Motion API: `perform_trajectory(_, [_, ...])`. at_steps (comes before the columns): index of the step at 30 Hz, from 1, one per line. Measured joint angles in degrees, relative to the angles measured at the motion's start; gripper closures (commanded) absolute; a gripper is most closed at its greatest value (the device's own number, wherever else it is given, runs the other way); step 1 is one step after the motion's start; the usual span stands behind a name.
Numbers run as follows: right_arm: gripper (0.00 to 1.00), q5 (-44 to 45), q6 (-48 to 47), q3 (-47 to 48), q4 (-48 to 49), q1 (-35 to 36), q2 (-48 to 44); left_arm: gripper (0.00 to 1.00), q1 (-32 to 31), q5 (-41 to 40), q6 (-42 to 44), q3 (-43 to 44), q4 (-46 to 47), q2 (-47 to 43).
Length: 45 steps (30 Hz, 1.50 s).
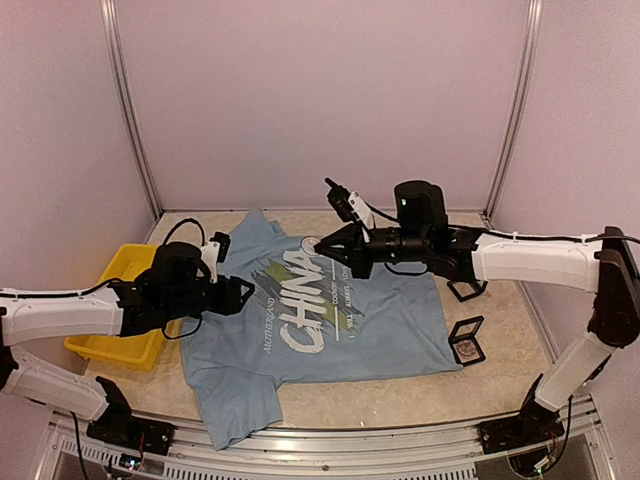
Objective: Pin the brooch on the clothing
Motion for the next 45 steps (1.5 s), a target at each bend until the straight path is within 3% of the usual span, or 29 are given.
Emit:
perform_trajectory(9, [1.0, 2.1, -2.6, 3.8, 3.3, 1.2, 17.8, 0.26, -0.3, -8.6, -10.5, -5.7, -4.9, 8.6])
perform_trajectory(15, [1.0, 2.4, -3.0, 5.2, 8.6, 3.2, 22.1, 0.28, -3.0, -9.9, -12.8, -8.4, -5.7, 11.7])
perform_trajectory(26, [1.0, 3.0, -3.4, 9.3, 16.4, 7.6, 31.6, 0.59, -5.9, -13.0, -13.7, -8.6, -3.7, 14.9])
perform_trajectory(30, [1.0, 3.2, -3.5, 10.8, 18.8, 8.4, 34.4, 0.9, -6.9, -13.0, -14.0, -8.7, -1.5, 15.9])
perform_trajectory(32, [1.0, 3.3, -3.7, 11.3, 20.2, 8.6, 35.9, 1.0, -7.1, -12.5, -13.8, -9.0, -0.6, 16.1])
perform_trajectory(37, [1.0, 3.5, -3.8, 11.5, 23.8, 9.1, 39.6, 1.0, -7.5, -10.7, -13.6, -10.6, 1.1, 14.9])
perform_trajectory(45, [1.0, 4.4, -6.2, 9.7, 33.7, 10.9, 42.5, 1.0, -6.1, -2.1, -9.7, -16.5, 5.7, 5.3])
